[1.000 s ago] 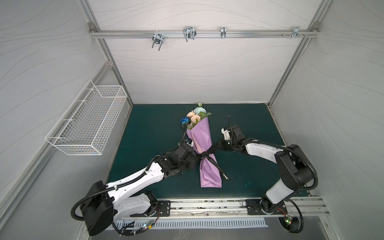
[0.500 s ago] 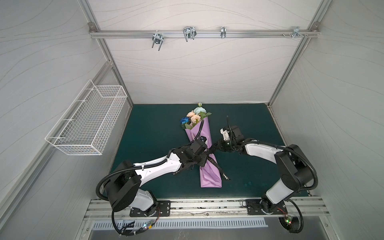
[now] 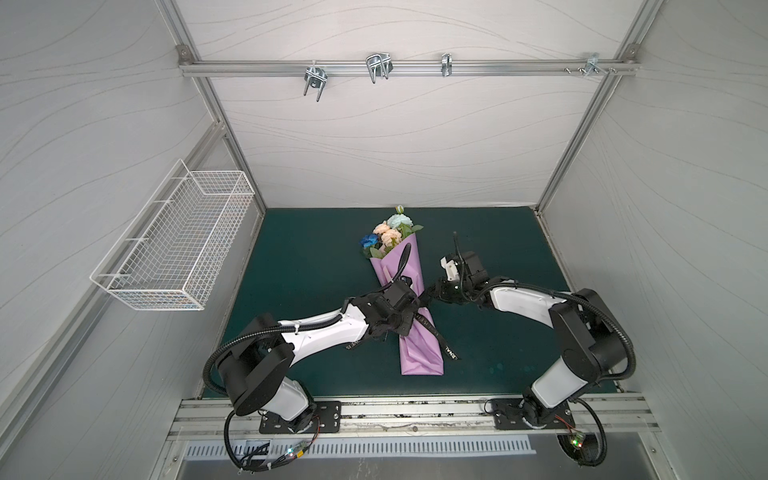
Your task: Tie the bouquet of fake flowers
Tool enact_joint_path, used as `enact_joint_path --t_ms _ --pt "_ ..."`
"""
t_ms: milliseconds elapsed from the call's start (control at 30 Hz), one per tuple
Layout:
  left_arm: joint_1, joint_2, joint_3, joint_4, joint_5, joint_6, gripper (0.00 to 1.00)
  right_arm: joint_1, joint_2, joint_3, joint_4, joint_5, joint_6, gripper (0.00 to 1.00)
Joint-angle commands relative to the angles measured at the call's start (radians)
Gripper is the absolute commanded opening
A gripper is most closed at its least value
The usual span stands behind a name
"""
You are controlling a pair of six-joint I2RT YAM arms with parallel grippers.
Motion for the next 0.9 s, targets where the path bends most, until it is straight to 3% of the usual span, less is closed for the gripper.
enact_joint_path --t_ms 0,633,867 --pt "0.044 -0.047 -0.013 0.021 0.016 -0.030 0.00 -0.025 -0.023 0.007 -0.034 0.000 -0.007 0.00" --pt "0.198 -0.037 -0.115 0.069 0.169 -0.155 0.00 -0.117 0.033 0.068 -0.156 0.004 -0.105 0.00" --pt "0.231 -0.026 -0.133 0.078 0.184 -0.179 0.00 -0.125 0.077 0.105 -0.209 0.080 -0.148 0.00"
